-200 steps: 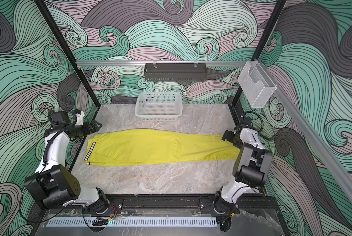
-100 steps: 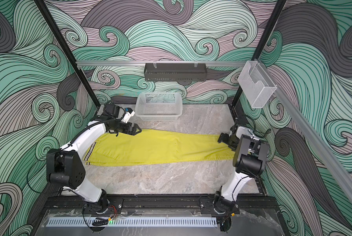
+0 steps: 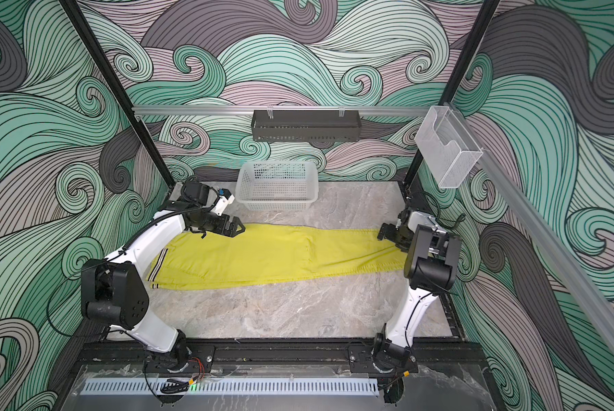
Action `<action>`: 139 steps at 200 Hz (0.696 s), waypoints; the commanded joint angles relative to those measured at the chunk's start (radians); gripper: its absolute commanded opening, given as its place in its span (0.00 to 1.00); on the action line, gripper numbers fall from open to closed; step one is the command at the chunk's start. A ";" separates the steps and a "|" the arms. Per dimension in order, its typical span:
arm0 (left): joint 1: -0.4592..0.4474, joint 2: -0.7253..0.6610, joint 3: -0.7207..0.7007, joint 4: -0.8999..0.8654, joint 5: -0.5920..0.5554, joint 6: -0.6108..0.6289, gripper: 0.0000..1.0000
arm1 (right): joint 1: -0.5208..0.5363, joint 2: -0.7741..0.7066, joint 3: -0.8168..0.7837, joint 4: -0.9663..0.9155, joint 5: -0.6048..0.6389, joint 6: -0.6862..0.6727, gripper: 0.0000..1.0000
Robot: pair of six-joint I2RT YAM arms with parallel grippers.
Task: Roll up the long pants
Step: Fold the long pant at the center of the board.
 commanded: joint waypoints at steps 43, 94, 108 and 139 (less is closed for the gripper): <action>-0.007 0.018 0.045 -0.012 0.003 0.043 0.99 | -0.055 -0.288 -0.193 0.043 0.264 0.003 0.99; -0.007 0.067 0.138 -0.115 -0.007 0.096 0.99 | -0.228 -0.249 -0.239 0.022 0.134 0.078 0.99; -0.007 0.064 0.127 -0.101 0.002 0.091 0.98 | -0.281 -0.219 -0.242 0.024 0.104 0.090 0.98; -0.006 0.064 0.117 -0.107 -0.004 0.087 0.98 | -0.398 -0.159 -0.242 0.081 -0.045 0.132 0.94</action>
